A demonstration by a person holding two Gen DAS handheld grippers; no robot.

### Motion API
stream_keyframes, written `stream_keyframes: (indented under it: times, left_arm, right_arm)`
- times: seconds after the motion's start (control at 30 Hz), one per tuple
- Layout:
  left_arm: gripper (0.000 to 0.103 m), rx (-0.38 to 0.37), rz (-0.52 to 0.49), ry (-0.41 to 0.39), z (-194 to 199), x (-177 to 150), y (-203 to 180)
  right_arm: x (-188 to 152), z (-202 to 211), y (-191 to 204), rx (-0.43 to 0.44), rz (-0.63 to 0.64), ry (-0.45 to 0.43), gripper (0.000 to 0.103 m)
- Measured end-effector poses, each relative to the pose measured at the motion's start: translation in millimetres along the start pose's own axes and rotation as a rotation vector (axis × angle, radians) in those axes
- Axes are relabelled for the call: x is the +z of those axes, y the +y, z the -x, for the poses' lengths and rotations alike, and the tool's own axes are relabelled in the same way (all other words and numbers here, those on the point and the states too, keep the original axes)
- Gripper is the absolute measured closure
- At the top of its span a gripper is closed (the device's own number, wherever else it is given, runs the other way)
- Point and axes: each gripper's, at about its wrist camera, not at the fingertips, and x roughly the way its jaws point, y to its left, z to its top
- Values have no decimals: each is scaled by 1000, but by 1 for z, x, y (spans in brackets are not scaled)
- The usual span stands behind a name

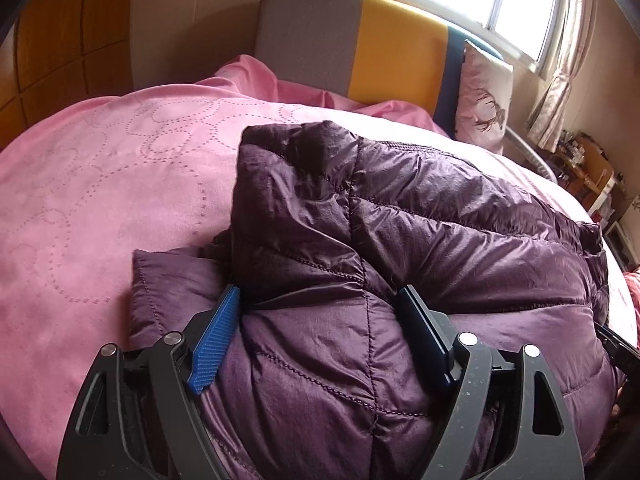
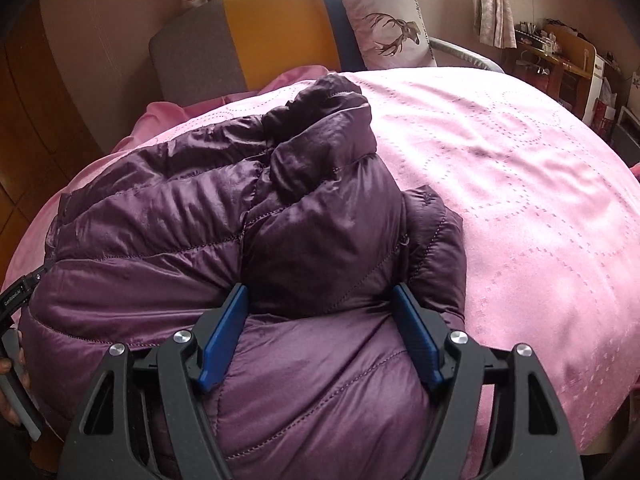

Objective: Fold large clothes

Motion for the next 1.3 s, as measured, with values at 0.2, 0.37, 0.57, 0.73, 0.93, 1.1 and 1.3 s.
stream_keyframes:
  times: [0.2, 0.37, 0.57, 0.73, 0.93, 1.1, 1.3]
  left_arm:
    - [24, -9, -76, -153, 65, -8, -33]
    - [24, -138, -169, -96, 62, -22, -80]
    - [25, -132, -229, -30, 41, -35, -107]
    - [25, -149, -201, -1, 31, -38, -102]
    - [25, -154, -200, -3, 29, -41, -100]
    - [25, -162, -196, -11, 29, -45, -98]
    - [25, -173, -194, -14, 27, -47, -95]
  right_arm:
    - [-6, 56, -25, 30, -115, -78, 8]
    - [-30, 55, -68, 155, -307, -21, 5]
    - [-39, 49, -76, 290, -366, -11, 2]
    - [-39, 37, -61, 390, -374, 28, 2]
    - [-32, 29, -54, 408, -394, 47, 40]
    - [-27, 30, -56, 417, -404, 63, 48]
    - [-19, 23, -50, 387, -413, 79, 37]
